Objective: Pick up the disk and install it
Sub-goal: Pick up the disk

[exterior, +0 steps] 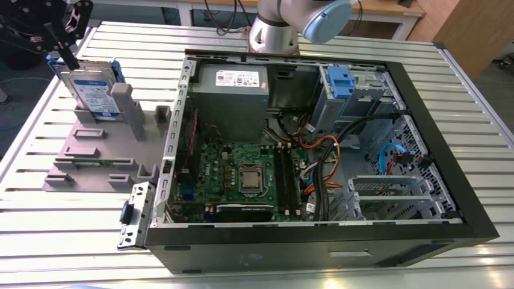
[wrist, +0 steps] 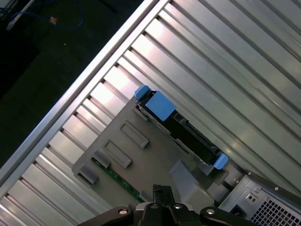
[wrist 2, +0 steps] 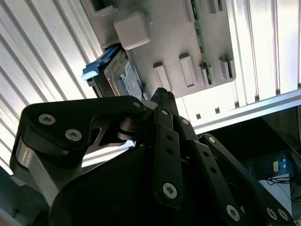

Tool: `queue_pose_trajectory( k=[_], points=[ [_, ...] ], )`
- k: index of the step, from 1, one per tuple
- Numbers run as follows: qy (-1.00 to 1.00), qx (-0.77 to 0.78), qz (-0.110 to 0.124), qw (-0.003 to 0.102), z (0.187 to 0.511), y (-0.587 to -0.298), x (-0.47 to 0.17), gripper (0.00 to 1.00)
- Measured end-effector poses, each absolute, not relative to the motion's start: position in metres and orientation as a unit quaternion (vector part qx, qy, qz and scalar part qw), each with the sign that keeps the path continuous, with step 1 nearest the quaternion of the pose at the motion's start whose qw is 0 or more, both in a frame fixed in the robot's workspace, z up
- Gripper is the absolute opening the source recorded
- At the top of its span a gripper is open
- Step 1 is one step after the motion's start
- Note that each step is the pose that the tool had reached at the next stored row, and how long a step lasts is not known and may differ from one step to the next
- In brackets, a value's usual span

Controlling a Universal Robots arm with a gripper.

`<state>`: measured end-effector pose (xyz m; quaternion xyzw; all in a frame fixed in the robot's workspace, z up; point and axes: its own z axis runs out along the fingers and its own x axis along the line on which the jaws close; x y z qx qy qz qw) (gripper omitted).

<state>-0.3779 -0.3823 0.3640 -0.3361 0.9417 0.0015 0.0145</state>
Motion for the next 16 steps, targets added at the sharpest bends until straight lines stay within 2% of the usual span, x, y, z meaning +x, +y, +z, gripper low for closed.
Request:
queue_pose_trajectory(
  k=[16],
  points=[
    [0.939,-0.345,0.002,0.015,0.3640,-0.3823,-0.3779,0.11]
  ],
)
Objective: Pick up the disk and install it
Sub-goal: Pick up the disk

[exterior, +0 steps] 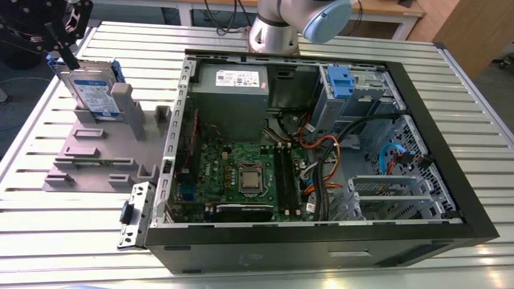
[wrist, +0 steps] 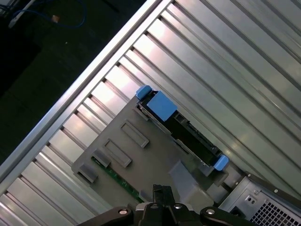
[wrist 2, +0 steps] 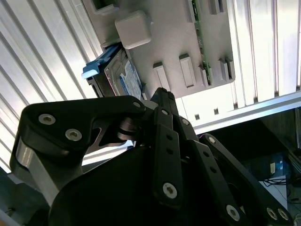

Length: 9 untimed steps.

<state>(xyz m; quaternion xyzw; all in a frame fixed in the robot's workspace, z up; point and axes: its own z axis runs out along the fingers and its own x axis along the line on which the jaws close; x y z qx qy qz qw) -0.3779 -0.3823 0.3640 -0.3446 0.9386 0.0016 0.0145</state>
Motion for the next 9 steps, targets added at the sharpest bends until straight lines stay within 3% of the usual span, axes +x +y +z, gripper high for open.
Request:
queue_pose_trajectory(
  k=[9],
  points=[
    [0.937,-0.349,0.002,0.015,0.3640,-0.3823,-0.3779,0.11]
  ],
)
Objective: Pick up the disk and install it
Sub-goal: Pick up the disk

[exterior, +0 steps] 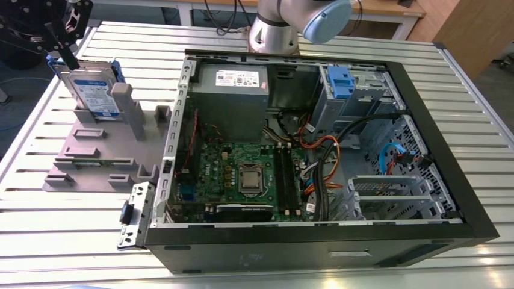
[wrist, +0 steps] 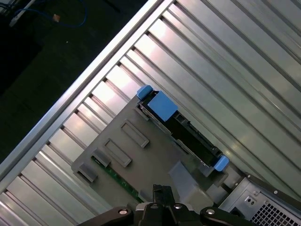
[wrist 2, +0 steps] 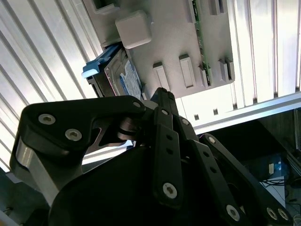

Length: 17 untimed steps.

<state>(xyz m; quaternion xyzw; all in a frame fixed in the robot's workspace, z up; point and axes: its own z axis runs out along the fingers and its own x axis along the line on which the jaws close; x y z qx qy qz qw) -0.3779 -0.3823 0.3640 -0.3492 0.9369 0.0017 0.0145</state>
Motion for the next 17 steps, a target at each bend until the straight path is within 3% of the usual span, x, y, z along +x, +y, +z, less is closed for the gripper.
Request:
queue_pose_trajectory(
  k=[17],
  points=[
    [0.934,-0.358,0.002,0.014,0.3640,-0.3823,-0.3779,0.11]
  ],
)
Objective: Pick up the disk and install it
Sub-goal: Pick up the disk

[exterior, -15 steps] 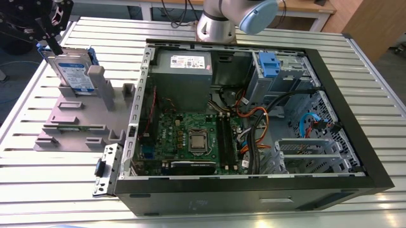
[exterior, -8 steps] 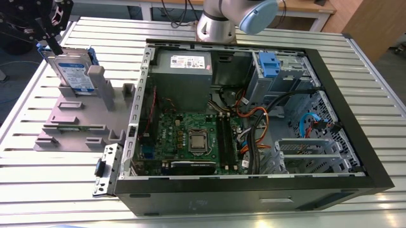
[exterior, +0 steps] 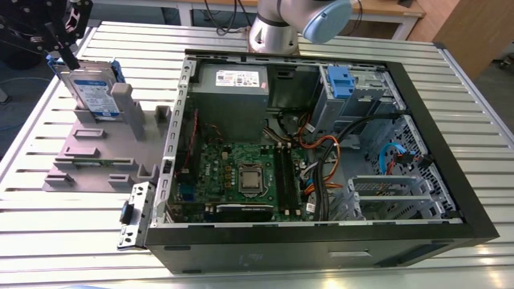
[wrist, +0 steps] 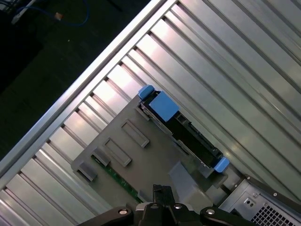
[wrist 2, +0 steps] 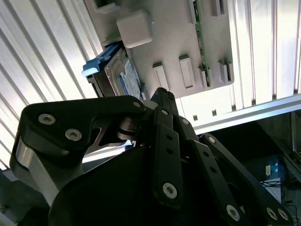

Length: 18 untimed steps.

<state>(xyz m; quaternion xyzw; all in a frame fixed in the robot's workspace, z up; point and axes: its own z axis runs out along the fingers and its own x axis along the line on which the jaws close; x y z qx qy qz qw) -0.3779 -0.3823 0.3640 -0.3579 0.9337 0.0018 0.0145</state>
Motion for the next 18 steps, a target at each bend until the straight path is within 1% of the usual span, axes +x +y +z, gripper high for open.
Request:
queue_pose_trajectory(
  k=[18],
  points=[
    [0.930,-0.367,0.002,0.014,0.3639,-0.3823,-0.3779,0.11]
  ],
)
